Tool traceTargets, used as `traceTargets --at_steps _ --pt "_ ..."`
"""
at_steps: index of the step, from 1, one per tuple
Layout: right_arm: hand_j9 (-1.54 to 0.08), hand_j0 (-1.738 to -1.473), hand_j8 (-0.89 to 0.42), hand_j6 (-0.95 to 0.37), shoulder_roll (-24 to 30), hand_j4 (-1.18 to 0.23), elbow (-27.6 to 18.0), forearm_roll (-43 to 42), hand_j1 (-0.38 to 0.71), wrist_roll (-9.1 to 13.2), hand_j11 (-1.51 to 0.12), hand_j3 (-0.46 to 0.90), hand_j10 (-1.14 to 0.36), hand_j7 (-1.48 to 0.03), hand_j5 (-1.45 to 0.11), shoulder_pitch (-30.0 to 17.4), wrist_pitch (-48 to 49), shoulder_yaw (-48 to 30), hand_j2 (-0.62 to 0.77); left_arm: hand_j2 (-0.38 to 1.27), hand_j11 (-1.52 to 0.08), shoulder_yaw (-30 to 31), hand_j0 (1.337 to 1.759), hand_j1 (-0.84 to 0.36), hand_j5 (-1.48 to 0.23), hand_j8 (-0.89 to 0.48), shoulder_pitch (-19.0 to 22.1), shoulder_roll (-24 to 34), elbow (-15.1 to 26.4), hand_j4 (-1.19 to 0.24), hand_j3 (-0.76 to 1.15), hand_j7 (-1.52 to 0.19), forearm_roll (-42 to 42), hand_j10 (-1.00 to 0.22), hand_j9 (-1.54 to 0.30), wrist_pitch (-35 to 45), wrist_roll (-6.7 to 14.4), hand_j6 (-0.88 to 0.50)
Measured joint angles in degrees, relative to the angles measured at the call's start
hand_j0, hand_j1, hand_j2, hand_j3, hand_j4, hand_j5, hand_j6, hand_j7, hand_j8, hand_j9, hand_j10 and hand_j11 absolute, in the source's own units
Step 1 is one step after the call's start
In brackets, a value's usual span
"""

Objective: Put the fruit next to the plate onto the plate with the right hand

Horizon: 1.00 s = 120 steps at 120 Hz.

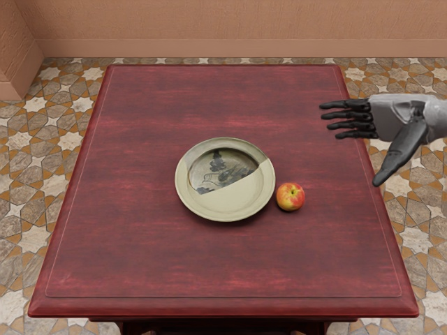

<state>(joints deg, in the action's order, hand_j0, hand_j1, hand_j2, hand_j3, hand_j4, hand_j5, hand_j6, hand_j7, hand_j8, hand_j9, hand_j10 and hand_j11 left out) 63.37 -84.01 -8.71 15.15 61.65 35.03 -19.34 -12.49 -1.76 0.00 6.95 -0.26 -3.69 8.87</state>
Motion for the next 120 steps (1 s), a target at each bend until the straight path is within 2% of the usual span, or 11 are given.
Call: traceTargets --at_steps 24,36,49,58,64,69,76,84,103,120 --pt "-0.05 -1.658 -0.04 -0.04 1.5 -0.04 -0.4 1.3 -0.31 -0.3 -0.05 0.00 -0.04 -0.05 -0.05 -0.1 0.0 0.1 -0.01 0.05 -0.31 0.0 1.658 0.06 -0.31 -0.24 0.0 0.0 0.0 -0.24 0.00 -0.31 0.0 -0.24 -0.31 0.0 0.0 -0.24" --pt "-0.05 -1.658 -0.04 -0.04 4.3 -0.04 -4.0 -1.8 -0.31 0.0 -0.05 0.00 -0.04 -0.05 -0.05 0.5 0.0 0.2 -0.01 0.05 -0.31 0.0 1.658 0.06 -0.31 -0.24 0.0 0.0 0.0 -0.24 0.00 -0.31 0.0 -0.24 -0.31 0.0 0.0 -0.24" --pt "-0.05 -1.658 -0.04 -0.04 5.5 -0.04 -8.9 -5.7 -0.31 3.4 -0.05 0.00 -0.04 -0.05 -0.05 1.2 -2.6 0.4 -0.01 0.05 -0.31 0.0 1.658 0.06 -0.31 -0.24 0.0 0.0 0.0 -0.24 0.00 -0.31 0.0 -0.24 -0.31 0.0 0.0 -0.24" --pt "-0.05 -1.658 -0.04 -0.04 5.6 -0.04 -10.6 -7.8 -0.30 6.7 -0.05 0.00 -0.04 -0.05 -0.05 2.4 -7.1 1.7 -0.01 0.05 -0.31 0.0 1.658 0.06 -0.31 -0.24 0.0 0.0 0.0 -0.24 0.00 -0.31 0.0 -0.24 -0.31 0.0 0.0 -0.24" --pt "-0.05 -1.658 -0.04 -0.04 4.7 -0.04 -11.3 -9.1 -0.30 8.6 -0.05 0.00 -0.04 -0.05 -0.05 5.6 -11.0 5.7 -0.01 0.05 -0.31 0.0 1.658 0.06 -0.31 -0.24 0.0 0.0 0.0 -0.24 0.00 -0.31 0.0 -0.24 -0.31 0.0 0.0 -0.24" --pt "-0.05 -1.658 -0.04 -0.05 2.6 -0.04 -11.7 -9.7 -0.30 9.8 -0.05 0.00 -0.04 -0.05 -0.05 10.8 -15.4 12.1 -0.01 0.05 -0.31 0.0 1.658 0.06 -0.31 -0.24 0.0 0.0 0.0 -0.24 0.00 -0.31 0.0 -0.24 -0.31 0.0 0.0 -0.24" --pt "-0.05 -1.658 -0.05 -0.05 -0.8 -0.05 -12.6 -10.1 -0.30 10.8 -0.05 0.00 -0.05 -0.05 -0.05 18.1 -21.2 20.5 -0.01 0.05 -0.31 0.0 1.658 0.06 -0.31 -0.24 0.0 0.0 0.0 -0.24 0.00 -0.31 0.0 -0.24 -0.31 0.0 0.0 -0.24" --pt "-0.06 -1.658 -0.05 -0.06 -3.2 -0.05 -13.7 -10.3 -0.29 11.5 -0.06 0.00 -0.05 -0.06 -0.07 22.9 -26.2 25.9 -0.01 0.05 -0.31 0.0 1.658 0.06 -0.31 -0.24 0.0 0.0 0.0 -0.24 0.00 -0.31 0.0 -0.24 -0.31 0.0 0.0 -0.24" --pt "-0.11 -1.658 -0.09 -0.09 -7.9 -0.09 -15.3 -10.6 -0.25 11.7 -0.11 0.00 -0.09 -0.11 -0.11 26.9 -36.3 30.7 -0.02 0.05 -0.31 0.0 1.658 0.06 -0.31 -0.24 0.0 0.0 0.0 -0.24 0.00 -0.31 0.0 -0.24 -0.31 0.0 0.0 -0.24" --pt "-0.12 -1.658 -0.10 -0.10 -11.5 -0.10 -15.8 -10.7 -0.24 7.5 -0.12 0.00 -0.10 -0.12 -0.13 26.3 -38.7 31.6 -0.02 0.05 -0.31 0.0 1.658 0.06 -0.31 -0.24 0.0 0.0 0.0 -0.24 0.00 -0.31 0.0 -0.24 -0.31 0.0 0.0 -0.24"
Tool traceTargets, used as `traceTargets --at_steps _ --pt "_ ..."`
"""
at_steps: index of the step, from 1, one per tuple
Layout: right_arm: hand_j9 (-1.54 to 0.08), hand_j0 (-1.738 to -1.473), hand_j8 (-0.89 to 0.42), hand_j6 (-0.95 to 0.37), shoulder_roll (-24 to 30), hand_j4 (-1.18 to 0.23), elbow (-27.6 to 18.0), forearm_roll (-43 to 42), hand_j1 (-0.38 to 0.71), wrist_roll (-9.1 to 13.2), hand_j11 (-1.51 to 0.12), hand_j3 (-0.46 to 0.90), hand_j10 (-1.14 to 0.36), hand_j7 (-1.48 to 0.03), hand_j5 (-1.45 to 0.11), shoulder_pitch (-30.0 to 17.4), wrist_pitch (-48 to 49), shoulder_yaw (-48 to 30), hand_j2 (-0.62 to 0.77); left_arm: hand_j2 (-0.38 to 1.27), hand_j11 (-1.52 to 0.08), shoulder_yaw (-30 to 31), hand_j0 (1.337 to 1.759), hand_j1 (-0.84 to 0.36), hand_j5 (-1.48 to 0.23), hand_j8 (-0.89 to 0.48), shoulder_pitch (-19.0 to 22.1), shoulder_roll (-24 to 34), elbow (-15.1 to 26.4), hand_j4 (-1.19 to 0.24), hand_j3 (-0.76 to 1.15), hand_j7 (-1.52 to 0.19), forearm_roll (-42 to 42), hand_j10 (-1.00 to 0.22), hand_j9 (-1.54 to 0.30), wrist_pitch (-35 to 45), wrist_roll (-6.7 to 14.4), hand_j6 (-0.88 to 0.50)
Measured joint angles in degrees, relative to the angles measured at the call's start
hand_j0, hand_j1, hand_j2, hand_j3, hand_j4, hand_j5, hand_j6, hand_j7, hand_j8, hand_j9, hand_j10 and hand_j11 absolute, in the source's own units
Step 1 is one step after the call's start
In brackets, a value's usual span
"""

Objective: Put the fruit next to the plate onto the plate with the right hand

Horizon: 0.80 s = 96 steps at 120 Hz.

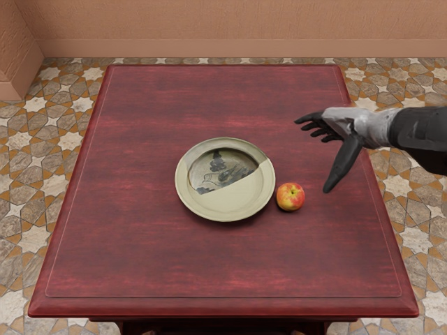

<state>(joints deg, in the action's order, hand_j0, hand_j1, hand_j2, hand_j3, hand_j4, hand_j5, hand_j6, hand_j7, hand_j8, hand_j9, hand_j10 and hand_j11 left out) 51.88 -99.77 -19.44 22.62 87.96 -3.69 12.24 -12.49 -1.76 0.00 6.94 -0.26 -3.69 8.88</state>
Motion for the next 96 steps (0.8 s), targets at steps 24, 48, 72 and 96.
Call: traceTargets --at_steps 24,48,72,96 --pt "-0.15 -1.658 -0.12 -0.12 1.6 -0.12 -0.1 0.2 -0.21 -9.4 -0.15 0.00 -0.12 -0.15 -0.15 -3.8 10.9 -2.6 -0.02 0.05 -0.31 0.0 1.658 0.06 -0.31 -0.24 0.0 0.0 0.0 -0.24 0.00 -0.31 0.0 -0.24 -0.31 0.0 0.0 -0.24" --pt "-0.21 -1.658 -0.17 -0.17 3.5 -0.17 -0.2 0.2 -0.15 -17.5 -0.21 0.00 -0.17 -0.21 -0.21 -10.5 16.7 -7.9 -0.03 0.05 -0.31 0.0 1.658 0.06 -0.31 -0.24 0.0 0.0 0.0 -0.24 0.00 -0.31 0.0 -0.24 -0.31 0.0 0.0 -0.24" --pt "-0.25 -1.658 -0.19 -0.19 6.5 -0.19 -0.2 -0.1 -0.12 -25.2 -0.25 0.00 -0.19 -0.25 -0.25 -14.6 15.2 -9.7 -0.04 0.05 -0.31 0.0 1.658 0.06 -0.31 -0.24 0.0 0.0 0.0 -0.24 0.00 -0.31 0.0 -0.24 -0.31 0.0 0.0 -0.24" --pt "-0.24 -1.658 -0.18 -0.18 4.5 -0.18 -0.2 -4.9 -0.13 -32.3 -0.24 0.00 -0.18 -0.24 -0.24 -21.9 3.3 -10.0 -0.03 0.05 -0.31 0.0 1.658 0.06 -0.31 -0.24 0.0 0.0 0.0 -0.24 0.00 -0.31 0.0 -0.24 -0.31 0.0 0.0 -0.24"
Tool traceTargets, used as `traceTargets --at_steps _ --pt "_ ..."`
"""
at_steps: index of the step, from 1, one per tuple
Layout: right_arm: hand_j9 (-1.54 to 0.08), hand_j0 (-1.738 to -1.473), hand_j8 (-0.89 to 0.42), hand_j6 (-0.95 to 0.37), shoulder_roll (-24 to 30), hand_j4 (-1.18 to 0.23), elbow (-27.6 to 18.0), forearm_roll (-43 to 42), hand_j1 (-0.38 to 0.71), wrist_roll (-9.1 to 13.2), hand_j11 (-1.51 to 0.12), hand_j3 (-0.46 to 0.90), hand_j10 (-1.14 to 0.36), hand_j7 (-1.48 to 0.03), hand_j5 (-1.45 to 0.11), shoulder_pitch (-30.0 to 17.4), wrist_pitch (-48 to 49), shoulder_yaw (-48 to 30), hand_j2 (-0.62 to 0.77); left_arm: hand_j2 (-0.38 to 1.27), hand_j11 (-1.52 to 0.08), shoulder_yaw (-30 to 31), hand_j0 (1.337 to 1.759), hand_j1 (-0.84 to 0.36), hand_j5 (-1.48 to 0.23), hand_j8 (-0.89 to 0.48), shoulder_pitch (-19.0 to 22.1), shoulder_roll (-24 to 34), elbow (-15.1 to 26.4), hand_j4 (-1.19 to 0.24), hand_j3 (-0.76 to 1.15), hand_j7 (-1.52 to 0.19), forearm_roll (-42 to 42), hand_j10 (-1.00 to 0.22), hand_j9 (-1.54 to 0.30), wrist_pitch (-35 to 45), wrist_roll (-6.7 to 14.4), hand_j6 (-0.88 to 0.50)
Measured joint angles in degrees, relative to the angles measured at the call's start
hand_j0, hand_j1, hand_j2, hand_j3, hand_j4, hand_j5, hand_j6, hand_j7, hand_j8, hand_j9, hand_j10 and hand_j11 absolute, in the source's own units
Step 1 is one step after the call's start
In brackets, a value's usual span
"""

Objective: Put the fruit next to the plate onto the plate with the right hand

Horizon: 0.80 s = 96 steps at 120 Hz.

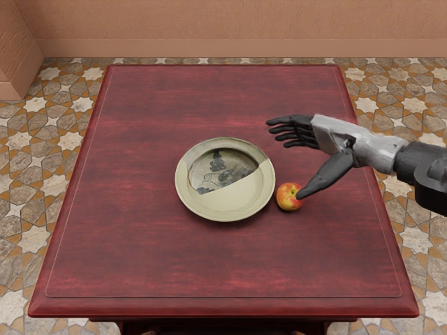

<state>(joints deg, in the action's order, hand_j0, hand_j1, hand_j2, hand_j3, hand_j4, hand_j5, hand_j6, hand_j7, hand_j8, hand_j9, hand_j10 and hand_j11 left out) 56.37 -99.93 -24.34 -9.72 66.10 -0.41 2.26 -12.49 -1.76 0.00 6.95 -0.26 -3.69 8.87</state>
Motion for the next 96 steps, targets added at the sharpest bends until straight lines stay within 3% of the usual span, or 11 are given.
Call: traceTargets --at_steps 10,46,96 --pt "-0.22 -1.658 -0.17 -0.17 -2.4 -0.17 0.0 -4.6 -0.14 -0.3 -0.22 0.00 -0.17 -0.22 -0.22 -3.1 -7.2 0.0 -0.03 0.05 -0.31 0.0 1.658 0.06 -0.31 -0.24 0.0 0.0 0.0 -0.24 0.00 -0.31 0.0 -0.24 -0.31 0.0 0.0 -0.24" --pt "-0.21 -1.658 -0.16 -0.16 -7.8 -0.16 0.0 -14.5 -0.16 9.9 -0.21 0.00 -0.16 -0.21 -0.21 -8.6 -20.1 0.3 -0.03 0.05 -0.31 0.0 1.658 0.06 -0.31 -0.24 0.0 0.0 0.0 -0.24 0.00 -0.31 0.0 -0.24 -0.31 0.0 0.0 -0.24" --pt "-0.22 -1.658 -0.17 -0.17 -13.3 -0.17 0.0 -21.9 -0.15 18.9 -0.22 0.00 -0.17 -0.22 -0.22 -12.7 -30.9 0.5 -0.03 0.05 -0.31 0.0 1.658 0.06 -0.31 -0.24 0.0 0.0 0.0 -0.24 0.00 -0.31 0.0 -0.24 -0.31 0.0 0.0 -0.24"
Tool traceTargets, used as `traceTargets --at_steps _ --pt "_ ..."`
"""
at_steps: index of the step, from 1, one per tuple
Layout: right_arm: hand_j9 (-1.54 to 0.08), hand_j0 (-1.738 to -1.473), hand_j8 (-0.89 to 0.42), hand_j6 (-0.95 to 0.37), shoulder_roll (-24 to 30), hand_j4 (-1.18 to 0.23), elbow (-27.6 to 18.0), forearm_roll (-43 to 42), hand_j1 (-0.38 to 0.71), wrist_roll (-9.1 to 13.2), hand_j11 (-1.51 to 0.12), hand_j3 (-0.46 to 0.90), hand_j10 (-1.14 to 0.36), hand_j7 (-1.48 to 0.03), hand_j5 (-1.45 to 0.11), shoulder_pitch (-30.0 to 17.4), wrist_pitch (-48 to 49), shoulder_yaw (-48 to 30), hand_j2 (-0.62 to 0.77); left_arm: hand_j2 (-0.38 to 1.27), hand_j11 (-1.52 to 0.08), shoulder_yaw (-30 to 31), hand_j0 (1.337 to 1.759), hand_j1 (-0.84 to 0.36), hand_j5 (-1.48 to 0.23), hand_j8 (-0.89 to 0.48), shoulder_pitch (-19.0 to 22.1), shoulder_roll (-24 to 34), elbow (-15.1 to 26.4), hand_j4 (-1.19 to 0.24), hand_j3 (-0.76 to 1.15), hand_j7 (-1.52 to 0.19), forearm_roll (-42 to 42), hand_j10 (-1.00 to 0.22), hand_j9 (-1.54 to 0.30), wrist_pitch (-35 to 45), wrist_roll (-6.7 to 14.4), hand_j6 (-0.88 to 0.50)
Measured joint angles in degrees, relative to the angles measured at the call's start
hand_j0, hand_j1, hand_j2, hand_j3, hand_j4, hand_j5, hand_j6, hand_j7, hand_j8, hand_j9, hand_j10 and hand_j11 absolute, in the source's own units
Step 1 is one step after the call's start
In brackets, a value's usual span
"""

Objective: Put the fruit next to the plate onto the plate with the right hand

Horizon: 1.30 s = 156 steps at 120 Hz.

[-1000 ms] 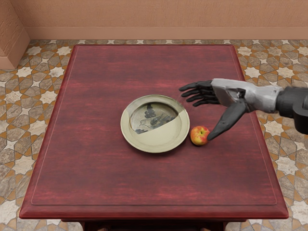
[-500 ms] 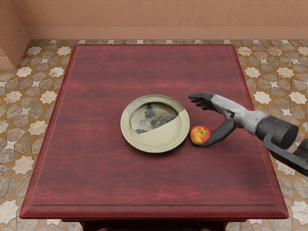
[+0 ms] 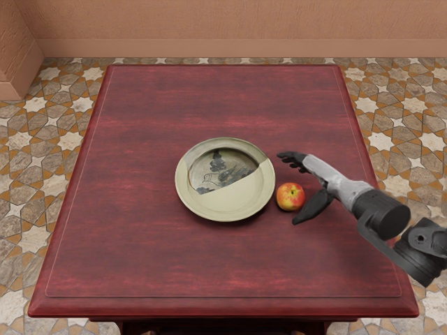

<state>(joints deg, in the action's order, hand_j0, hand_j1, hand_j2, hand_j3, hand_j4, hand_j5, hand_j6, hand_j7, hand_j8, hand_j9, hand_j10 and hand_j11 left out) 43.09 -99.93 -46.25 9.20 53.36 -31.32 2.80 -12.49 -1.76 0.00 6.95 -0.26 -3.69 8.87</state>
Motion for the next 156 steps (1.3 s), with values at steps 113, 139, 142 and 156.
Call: traceTargets --at_steps 113,139,142,156 --pt "-0.52 -1.658 -0.40 -0.40 -1.6 -0.37 0.0 -4.0 0.13 1.1 -0.52 0.00 -0.40 -0.52 -0.48 -3.0 -3.7 0.3 -0.08 0.05 -0.31 0.0 1.658 0.06 -0.31 -0.24 0.0 0.0 0.0 -0.24 0.00 -0.31 0.0 -0.24 -0.31 0.0 0.0 -0.24" --pt "-0.60 -1.658 -0.41 -0.46 -1.1 -0.40 0.0 -4.4 0.20 1.7 -0.60 0.00 -0.46 -0.60 -0.53 -2.9 -3.6 0.3 -0.08 0.05 -0.31 0.0 1.658 0.06 -0.31 -0.24 0.0 0.0 0.0 -0.24 0.00 -0.31 0.0 -0.24 -0.31 0.0 0.0 -0.24" --pt "-0.61 -1.658 -0.42 -0.45 -1.0 -0.41 0.0 -4.4 0.21 1.8 -0.61 0.00 -0.46 -0.60 -0.55 -2.9 -3.6 0.3 -0.08 0.05 -0.31 0.0 1.658 0.06 -0.31 -0.24 0.0 0.0 0.0 -0.24 0.00 -0.31 0.0 -0.24 -0.31 0.0 0.0 -0.24" --pt "-0.65 -1.654 -0.40 -0.43 -0.3 -0.45 0.0 -4.4 0.22 1.8 -0.65 0.00 -0.49 -0.64 -0.62 -2.9 -3.6 0.3 -0.05 0.05 -0.31 0.0 1.658 0.06 -0.31 -0.24 0.0 0.0 0.0 -0.24 0.00 -0.31 0.0 -0.24 -0.31 0.0 0.0 -0.24"
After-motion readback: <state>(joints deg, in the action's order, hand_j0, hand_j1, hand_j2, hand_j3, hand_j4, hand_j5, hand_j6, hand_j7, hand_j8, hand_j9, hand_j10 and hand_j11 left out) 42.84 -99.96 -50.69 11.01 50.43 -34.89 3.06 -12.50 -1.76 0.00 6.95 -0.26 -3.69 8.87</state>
